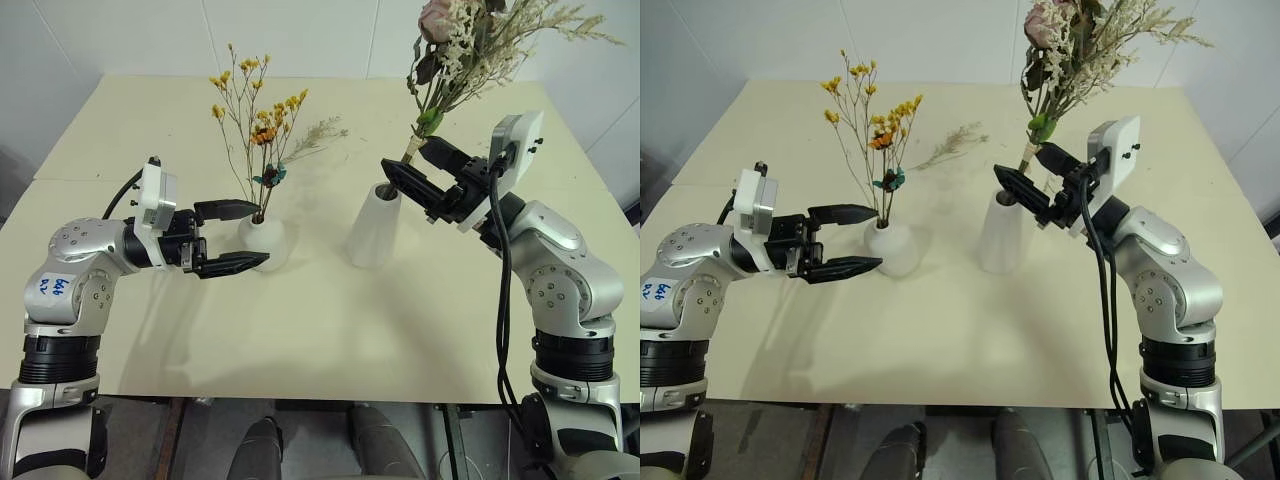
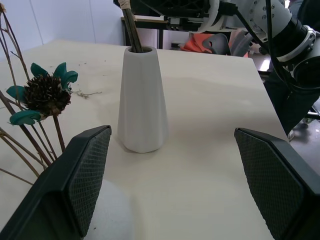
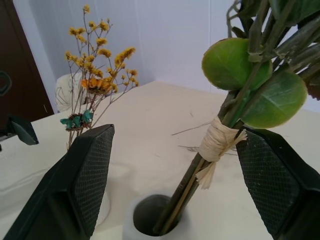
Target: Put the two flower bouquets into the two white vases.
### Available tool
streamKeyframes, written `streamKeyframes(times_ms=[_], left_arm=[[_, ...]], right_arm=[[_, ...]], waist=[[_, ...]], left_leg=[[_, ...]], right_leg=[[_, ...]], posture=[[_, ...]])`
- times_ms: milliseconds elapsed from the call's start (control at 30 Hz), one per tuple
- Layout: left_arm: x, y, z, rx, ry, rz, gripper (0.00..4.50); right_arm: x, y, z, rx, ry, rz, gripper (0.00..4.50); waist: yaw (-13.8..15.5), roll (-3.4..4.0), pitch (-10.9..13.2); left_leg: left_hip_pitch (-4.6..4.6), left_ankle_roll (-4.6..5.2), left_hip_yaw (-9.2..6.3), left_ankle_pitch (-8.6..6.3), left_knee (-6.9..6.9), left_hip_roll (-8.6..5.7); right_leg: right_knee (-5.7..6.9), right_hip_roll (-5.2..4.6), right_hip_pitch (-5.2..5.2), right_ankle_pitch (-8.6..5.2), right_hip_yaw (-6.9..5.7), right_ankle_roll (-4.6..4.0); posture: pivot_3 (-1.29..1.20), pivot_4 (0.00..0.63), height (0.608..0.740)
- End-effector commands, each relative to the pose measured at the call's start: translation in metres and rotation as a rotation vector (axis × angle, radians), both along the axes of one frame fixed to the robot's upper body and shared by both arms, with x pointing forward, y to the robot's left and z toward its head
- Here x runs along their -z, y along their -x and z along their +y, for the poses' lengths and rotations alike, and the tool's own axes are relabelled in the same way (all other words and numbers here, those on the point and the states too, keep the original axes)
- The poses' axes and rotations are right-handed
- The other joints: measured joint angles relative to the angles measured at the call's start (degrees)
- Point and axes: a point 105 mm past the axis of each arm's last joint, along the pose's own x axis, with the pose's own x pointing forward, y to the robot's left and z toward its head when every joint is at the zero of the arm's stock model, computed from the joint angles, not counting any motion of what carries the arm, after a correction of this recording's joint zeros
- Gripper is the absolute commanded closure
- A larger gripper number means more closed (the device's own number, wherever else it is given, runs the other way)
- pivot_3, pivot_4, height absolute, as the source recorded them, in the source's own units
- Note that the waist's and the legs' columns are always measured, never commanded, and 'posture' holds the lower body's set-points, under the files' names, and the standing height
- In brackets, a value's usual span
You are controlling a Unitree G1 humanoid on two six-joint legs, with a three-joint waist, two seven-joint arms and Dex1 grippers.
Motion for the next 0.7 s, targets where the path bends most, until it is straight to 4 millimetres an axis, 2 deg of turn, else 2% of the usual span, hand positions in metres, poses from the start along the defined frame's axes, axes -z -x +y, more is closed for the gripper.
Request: streamKeyframes(times_ms=[33,133,400,500,700], left_arm=[[-0.009,0.001,-0.001,0.007,0.003,-0.045,0.29],[-0.008,0.001,-0.003,0.011,0.005,-0.043,0.29],[-0.008,0.0,-0.003,0.011,0.011,-0.045,0.29],[-0.007,-0.001,-0.004,0.011,0.013,-0.044,0.29],[-0.007,-0.001,-0.003,0.007,0.011,-0.045,0.29]], right_arm=[[-0.021,0.022,0.011,-0.089,-0.009,-0.083,0.56],[-0.018,0.032,0.02,-0.133,0.018,-0.075,0.56],[-0.004,0.044,0.026,-0.164,0.077,-0.046,0.56],[0.007,0.037,0.018,-0.118,0.095,-0.019,0.56],[0.023,0.02,-0.011,0.013,0.087,0.029,0.56]], waist=[[-0.01,0.0,0.0],[0.02,0.0,0.0],[0.11,0.0,0.0],[0.08,0.0,0.0],[0.27,-0.01,-0.01]], left_leg=[[0.0,0.0,0.0,0.0,0.0,0.0],[0.0,0.0,0.0,0.0,-0.02,0.01],[-0.01,0.0,0.0,0.0,0.0,-0.01],[0.0,0.0,-0.01,0.0,0.0,0.0],[0.0,0.0,0.0,0.0,0.0,-0.03]], right_leg=[[0.0,0.0,0.0,0.0,0.0,0.0],[0.0,0.0,-0.01,0.0,0.0,0.0],[-0.01,-0.01,0.0,0.0,0.0,0.0],[0.0,0.01,0.0,0.0,0.0,0.0],[-0.03,-0.01,0.01,0.0,0.0,0.0]], posture=[[0.0,0.15,0.74],[0.0,0.15,0.74],[0.0,0.15,0.74],[0.0,0.15,0.74],[0.0,0.15,0.74]])
